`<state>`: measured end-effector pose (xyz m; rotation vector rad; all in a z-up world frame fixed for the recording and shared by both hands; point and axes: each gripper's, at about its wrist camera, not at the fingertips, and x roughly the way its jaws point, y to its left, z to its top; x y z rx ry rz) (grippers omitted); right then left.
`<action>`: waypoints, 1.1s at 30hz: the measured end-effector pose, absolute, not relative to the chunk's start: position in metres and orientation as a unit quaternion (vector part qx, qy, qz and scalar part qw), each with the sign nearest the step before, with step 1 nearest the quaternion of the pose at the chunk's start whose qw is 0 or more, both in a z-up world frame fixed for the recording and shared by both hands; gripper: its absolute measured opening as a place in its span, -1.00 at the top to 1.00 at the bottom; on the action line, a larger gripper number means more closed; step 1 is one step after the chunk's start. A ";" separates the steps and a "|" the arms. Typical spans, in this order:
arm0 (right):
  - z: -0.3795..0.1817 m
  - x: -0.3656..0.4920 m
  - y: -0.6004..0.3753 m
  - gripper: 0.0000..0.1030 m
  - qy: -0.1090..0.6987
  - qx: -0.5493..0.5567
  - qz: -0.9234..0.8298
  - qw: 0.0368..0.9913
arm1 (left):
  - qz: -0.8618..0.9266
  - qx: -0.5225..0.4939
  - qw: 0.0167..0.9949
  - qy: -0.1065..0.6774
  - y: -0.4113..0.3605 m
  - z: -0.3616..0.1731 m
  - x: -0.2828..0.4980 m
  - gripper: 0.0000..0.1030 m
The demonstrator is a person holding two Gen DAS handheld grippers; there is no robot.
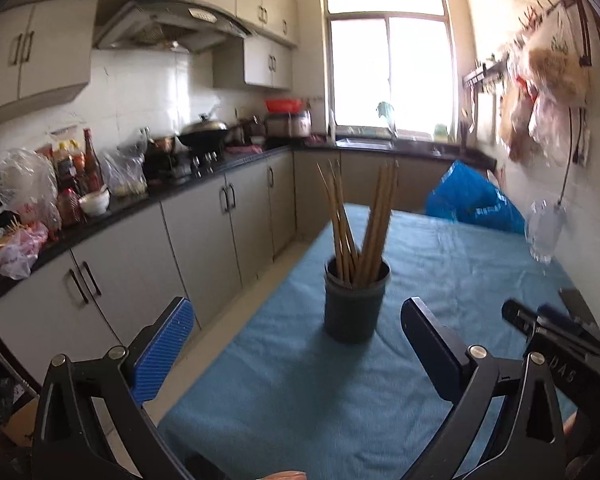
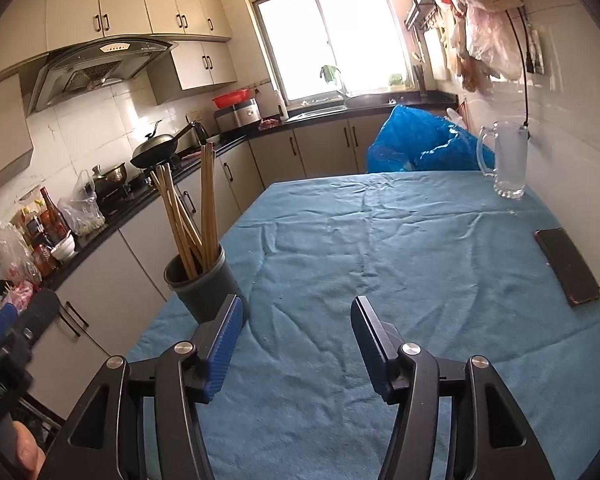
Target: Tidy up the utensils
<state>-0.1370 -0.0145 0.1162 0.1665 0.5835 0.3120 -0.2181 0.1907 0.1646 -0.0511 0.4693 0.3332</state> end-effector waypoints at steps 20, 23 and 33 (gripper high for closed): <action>0.115 -0.151 0.002 -0.38 0.254 0.016 0.120 0.960 | 0.151 -0.036 0.948 0.279 0.196 0.141 -0.206 -1.00; 0.116 -0.151 0.003 -0.40 0.251 0.012 0.118 0.961 | 0.151 -0.038 0.947 0.282 0.199 0.139 -0.204 -1.00; 0.112 -0.149 0.007 -0.42 0.257 0.008 0.121 0.959 | 0.147 -0.042 0.945 0.288 0.201 0.136 -0.202 -1.00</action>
